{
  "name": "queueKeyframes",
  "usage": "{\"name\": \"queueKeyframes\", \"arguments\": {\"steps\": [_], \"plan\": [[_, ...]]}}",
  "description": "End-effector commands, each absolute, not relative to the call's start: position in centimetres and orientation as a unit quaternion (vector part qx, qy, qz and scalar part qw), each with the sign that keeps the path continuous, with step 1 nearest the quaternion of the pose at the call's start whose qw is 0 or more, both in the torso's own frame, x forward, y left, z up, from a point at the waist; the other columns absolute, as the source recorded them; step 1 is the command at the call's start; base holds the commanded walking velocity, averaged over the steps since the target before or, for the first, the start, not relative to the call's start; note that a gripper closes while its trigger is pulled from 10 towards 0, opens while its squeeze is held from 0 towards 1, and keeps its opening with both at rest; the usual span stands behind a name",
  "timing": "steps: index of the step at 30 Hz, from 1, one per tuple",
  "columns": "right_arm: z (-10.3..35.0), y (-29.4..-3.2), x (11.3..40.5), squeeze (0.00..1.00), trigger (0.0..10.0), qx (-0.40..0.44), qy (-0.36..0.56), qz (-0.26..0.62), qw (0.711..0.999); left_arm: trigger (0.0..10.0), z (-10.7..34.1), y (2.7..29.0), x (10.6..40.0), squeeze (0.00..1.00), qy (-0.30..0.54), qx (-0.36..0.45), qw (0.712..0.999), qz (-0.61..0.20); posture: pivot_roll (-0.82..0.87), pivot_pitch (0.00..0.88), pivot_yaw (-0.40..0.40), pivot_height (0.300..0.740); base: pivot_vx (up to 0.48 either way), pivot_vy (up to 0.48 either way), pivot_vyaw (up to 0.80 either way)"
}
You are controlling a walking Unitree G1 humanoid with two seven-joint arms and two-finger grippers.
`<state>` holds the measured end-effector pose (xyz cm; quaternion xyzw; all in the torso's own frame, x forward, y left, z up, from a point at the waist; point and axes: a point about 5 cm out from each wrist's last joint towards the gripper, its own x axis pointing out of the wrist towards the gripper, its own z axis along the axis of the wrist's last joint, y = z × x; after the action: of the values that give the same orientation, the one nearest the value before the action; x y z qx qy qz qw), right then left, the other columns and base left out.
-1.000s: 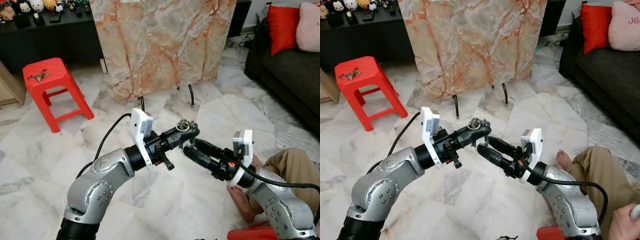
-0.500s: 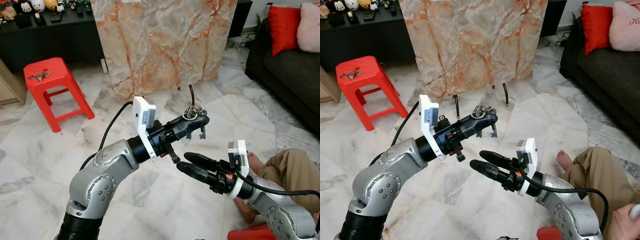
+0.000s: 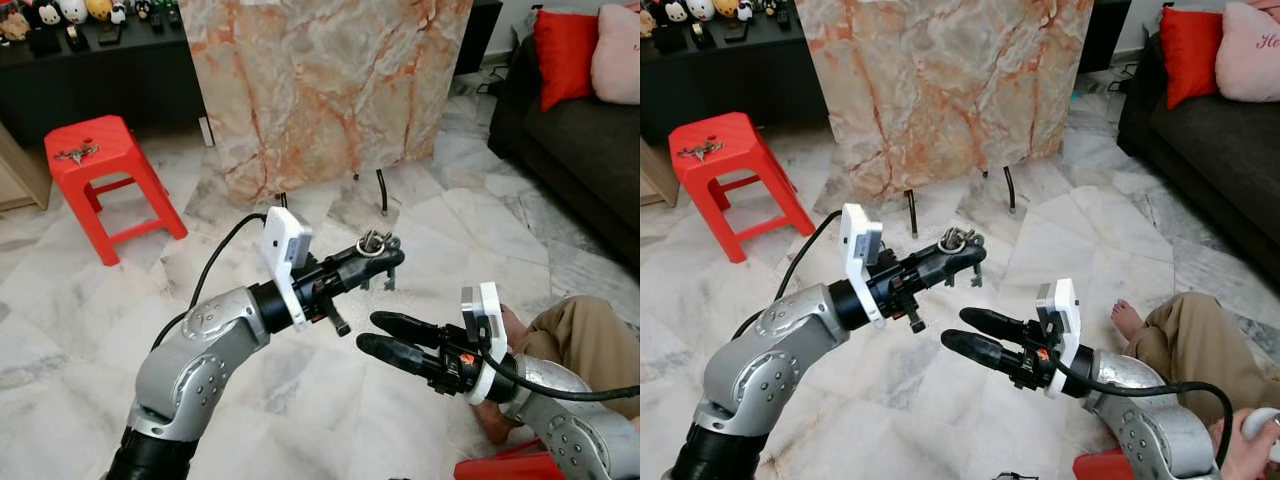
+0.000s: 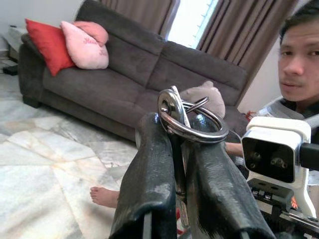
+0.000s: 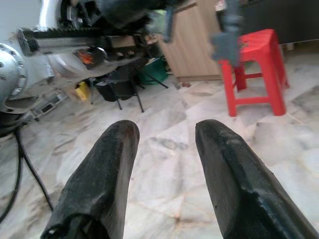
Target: Hang keys on a hook
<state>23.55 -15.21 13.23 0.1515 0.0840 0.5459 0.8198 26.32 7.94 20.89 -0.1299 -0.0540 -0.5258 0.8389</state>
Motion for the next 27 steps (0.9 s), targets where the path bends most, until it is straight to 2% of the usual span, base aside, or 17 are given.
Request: {"name": "queueKeyframes", "arguments": {"steps": [1, 8, 10, 13, 15, 27], "plan": [[13.4, -16.2, 23.8, 0.0, 10.0, 0.134, 0.082, 0.522, 0.838, 10.0, 21.3, 8.3, 26.5, 0.0, -0.063, -0.143, 0.835, -0.527, -0.16, 0.129, -0.025, 0.727, 0.0, 0.0, 0.0], [13.4, -16.5, 23.6, 0.0, 10.0, 0.129, 0.086, 0.522, 0.839, 10.0, 21.3, 8.4, 26.6, 0.0, -0.061, -0.137, 0.832, -0.533, -0.17, 0.13, -0.025, 0.727, 0.0, 0.0, 0.0], [13.4, -16.7, 24.1, 0.0, 10.0, 0.124, 0.079, 0.504, 0.851, 10.0, 21.2, 8.3, 26.4, 0.0, -0.056, -0.137, 0.827, -0.543, -0.17, 0.131, -0.024, 0.727, 0.0, 0.0, 0.0], [13.5, -16.8, 24.4, 0.0, 10.0, 0.13, 0.073, 0.497, 0.855, 10.0, 21.1, 8.3, 26.2, 0.0, -0.051, -0.136, 0.822, -0.55, -0.17, 0.131, -0.024, 0.727, 0.0, 0.0, 0.0], [14.2, -16.5, 24.6, 0.0, 10.0, 0.141, 0.058, 0.503, 0.851, 10.0, 20.4, 8.1, 25.5, 0.0, -0.029, -0.12, 0.811, -0.572, -0.17, 0.132, -0.025, 0.727, 0.0, 0.0, 0.0], [14.1, -15.3, 24.6, 0.0, 10.0, 0.144, 0.058, 0.524, 0.838, 10.0, 20.3, 7.8, 25.6, 0.0, -0.028, -0.11, 0.813, -0.571, -0.16, 0.132, -0.025, 0.727, 0.0, 0.0, 0.0]]}}
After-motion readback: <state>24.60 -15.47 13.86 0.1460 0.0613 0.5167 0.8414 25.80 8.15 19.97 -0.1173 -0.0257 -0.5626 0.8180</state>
